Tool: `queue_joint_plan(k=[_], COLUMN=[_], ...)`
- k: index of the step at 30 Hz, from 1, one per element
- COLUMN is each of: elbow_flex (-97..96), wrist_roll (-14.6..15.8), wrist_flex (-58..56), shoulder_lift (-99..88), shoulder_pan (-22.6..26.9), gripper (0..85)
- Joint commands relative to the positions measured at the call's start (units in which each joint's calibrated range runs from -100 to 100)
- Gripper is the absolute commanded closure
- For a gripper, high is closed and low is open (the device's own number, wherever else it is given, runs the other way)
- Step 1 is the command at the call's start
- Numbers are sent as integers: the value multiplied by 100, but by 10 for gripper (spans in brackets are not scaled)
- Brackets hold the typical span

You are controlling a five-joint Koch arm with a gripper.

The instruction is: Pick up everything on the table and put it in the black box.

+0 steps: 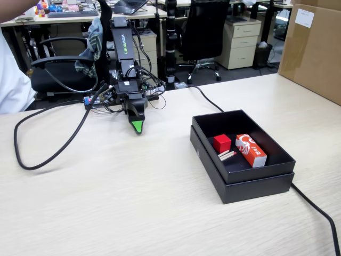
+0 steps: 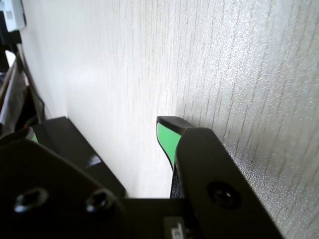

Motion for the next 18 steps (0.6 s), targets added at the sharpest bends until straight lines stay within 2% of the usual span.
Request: queue_joint_plan(k=[1, 7, 18], elbow_flex=[-93, -102, -102], wrist_roll=[20, 0, 0], wrist_flex=[280, 142, 142], shoulder_lift=[-14, 721, 721], shoulder_pan=[5, -5, -5], gripper=[372, 367, 368])
